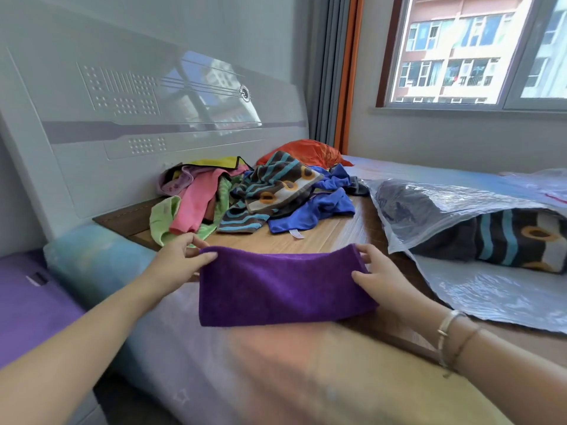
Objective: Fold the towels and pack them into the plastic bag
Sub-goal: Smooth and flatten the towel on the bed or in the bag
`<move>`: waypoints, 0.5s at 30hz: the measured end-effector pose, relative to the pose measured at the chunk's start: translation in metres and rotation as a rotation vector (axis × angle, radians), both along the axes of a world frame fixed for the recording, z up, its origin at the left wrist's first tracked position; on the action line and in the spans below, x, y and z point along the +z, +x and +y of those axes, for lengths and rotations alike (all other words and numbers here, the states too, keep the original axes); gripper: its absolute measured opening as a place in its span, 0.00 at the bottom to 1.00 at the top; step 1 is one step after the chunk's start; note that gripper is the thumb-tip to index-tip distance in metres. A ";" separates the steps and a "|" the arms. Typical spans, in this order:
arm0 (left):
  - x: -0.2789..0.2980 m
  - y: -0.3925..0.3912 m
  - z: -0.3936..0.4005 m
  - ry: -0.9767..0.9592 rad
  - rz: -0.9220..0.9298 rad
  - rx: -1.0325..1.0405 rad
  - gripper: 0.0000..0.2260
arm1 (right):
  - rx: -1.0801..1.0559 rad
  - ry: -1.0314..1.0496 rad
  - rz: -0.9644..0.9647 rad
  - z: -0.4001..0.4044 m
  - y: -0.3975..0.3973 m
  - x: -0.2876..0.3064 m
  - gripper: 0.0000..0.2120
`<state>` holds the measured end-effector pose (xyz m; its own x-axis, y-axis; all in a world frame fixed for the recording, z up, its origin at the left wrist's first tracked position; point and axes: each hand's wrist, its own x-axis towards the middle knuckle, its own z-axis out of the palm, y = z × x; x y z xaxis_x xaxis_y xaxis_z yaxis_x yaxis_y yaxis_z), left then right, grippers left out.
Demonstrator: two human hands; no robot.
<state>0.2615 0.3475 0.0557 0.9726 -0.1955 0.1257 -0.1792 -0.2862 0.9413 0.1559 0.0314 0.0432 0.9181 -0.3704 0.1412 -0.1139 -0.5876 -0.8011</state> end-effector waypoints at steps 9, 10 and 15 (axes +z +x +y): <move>-0.039 0.049 -0.024 0.305 0.016 0.495 0.25 | -0.067 -0.436 0.293 0.012 0.044 -0.004 0.29; -0.044 0.046 -0.021 0.318 0.093 0.505 0.28 | -0.087 -0.459 0.290 0.012 0.043 -0.006 0.27; -0.062 0.035 -0.014 0.240 0.323 0.353 0.44 | -0.101 -0.450 0.164 0.010 0.027 -0.010 0.26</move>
<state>0.2966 0.3339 -0.0058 0.9663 0.1640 -0.1986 0.2545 -0.4905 0.8334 0.1830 0.0415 0.0336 0.9041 -0.3944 0.1646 -0.2917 -0.8509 -0.4368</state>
